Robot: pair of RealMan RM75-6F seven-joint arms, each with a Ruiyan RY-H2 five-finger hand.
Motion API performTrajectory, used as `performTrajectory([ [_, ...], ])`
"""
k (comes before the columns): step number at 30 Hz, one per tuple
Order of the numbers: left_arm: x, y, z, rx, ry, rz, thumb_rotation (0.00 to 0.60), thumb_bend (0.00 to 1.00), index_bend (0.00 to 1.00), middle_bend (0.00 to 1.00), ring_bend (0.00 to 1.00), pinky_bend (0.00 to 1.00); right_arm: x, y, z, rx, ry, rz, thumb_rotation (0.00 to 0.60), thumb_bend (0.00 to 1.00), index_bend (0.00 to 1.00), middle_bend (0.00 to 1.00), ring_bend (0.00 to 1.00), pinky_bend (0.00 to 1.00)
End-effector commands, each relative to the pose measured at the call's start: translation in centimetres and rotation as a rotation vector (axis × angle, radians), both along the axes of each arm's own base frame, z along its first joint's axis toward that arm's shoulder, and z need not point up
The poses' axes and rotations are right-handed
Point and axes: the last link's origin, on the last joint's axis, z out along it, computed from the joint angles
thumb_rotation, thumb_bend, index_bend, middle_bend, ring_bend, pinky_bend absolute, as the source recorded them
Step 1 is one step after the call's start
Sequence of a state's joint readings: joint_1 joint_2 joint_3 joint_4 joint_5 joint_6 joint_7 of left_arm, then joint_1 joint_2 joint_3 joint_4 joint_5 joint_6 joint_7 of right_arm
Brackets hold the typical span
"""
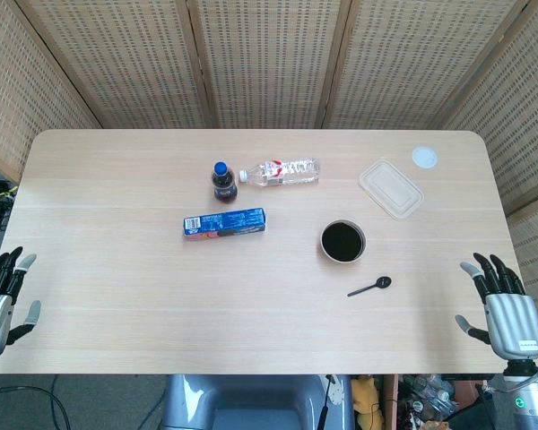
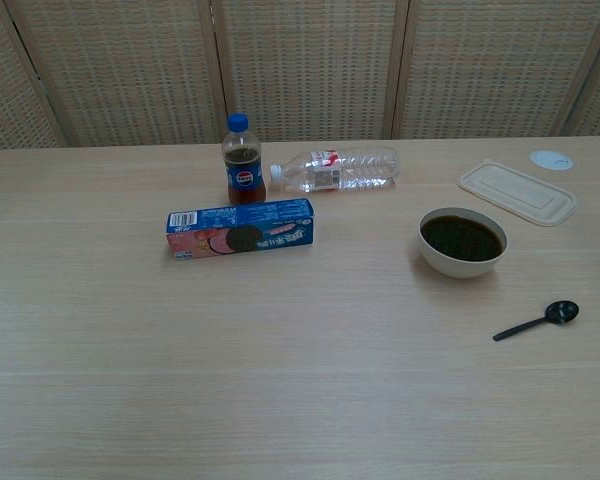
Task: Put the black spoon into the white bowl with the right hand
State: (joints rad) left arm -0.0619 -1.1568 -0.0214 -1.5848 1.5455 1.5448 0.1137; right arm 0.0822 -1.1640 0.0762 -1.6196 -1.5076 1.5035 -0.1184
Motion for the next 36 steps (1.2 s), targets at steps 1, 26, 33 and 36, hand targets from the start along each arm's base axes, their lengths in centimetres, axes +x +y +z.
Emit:
performTrajectory([
  [1,0.0,0.0,0.0,-0.001,0.000,-0.001,0.600,0.46,0.08,0.00,0.00,0.00,0.0,0.0,0.0,0.001,-0.001,0.000,0.600,0.21,0.22,0.17,0.09,0.20],
  [26,0.2,0.5,0.6,-0.013,0.011,-0.009,0.600,0.46,0.08,0.00,0.00,0.00,3.3,-3.0,-0.3,0.158,-0.091,0.160,0.600,0.21,0.22,0.19,0.13,0.27],
  [33,0.6,0.8,1.0,-0.024,0.030,-0.014,0.600,0.46,0.08,0.00,0.00,0.00,5.8,-5.7,-0.9,0.245,-0.077,0.264,0.600,0.21,0.22,0.30,0.29,0.55],
  [36,0.8,1.2,1.5,-0.017,0.042,-0.016,0.600,0.46,0.08,0.00,0.00,0.00,6.7,-7.1,-1.3,0.305,-0.042,0.294,0.600,0.21,0.22,0.36,0.37,0.63],
])
